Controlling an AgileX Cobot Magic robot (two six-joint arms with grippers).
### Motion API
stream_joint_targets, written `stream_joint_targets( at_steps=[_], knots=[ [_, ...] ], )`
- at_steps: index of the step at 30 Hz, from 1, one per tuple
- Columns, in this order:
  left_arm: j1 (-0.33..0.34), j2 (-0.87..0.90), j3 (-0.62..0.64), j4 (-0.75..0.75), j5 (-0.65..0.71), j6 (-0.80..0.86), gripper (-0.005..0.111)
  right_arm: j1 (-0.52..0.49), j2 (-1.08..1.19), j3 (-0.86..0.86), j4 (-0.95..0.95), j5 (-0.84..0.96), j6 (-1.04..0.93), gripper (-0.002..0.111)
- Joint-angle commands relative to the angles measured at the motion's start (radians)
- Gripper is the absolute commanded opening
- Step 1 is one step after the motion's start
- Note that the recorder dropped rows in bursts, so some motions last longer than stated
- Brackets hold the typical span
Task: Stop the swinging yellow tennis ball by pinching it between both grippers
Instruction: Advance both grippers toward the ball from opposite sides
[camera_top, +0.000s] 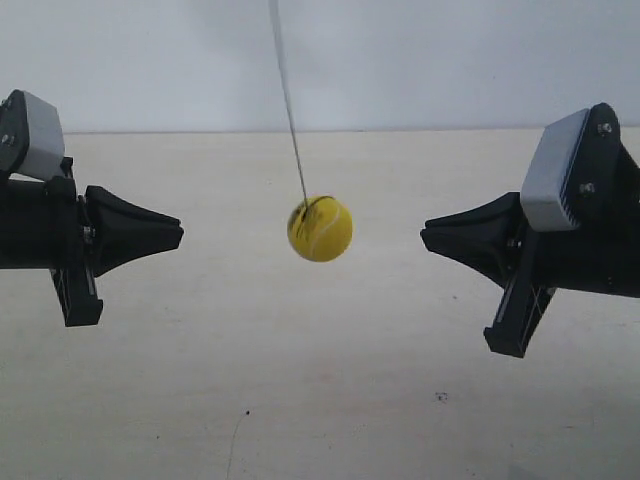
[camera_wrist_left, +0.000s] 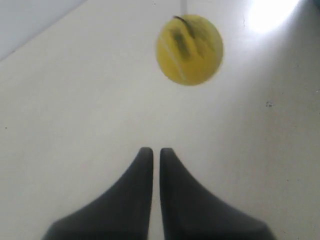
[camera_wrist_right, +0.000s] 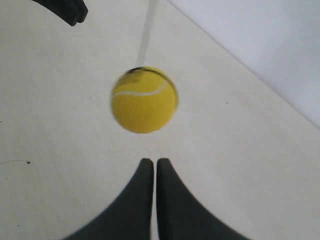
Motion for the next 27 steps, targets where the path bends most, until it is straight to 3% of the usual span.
stream_joint_targets(
  at_steps=[1,18,27],
  knots=[
    [-0.001,-0.003,-0.018,0.002,0.004,-0.006,0.005,-0.004,0.002,-0.026,0.014,0.012,0.008,0.000],
    [-0.001,-0.002,-0.023,0.016,0.007,-0.006,0.005,-0.004,0.200,-0.147,-0.039,-0.086,0.037,0.000],
    [-0.001,-0.002,-0.023,0.022,-0.112,-0.006,0.005,-0.004,0.210,-0.154,-0.038,-0.150,0.030,0.000]
  ],
)
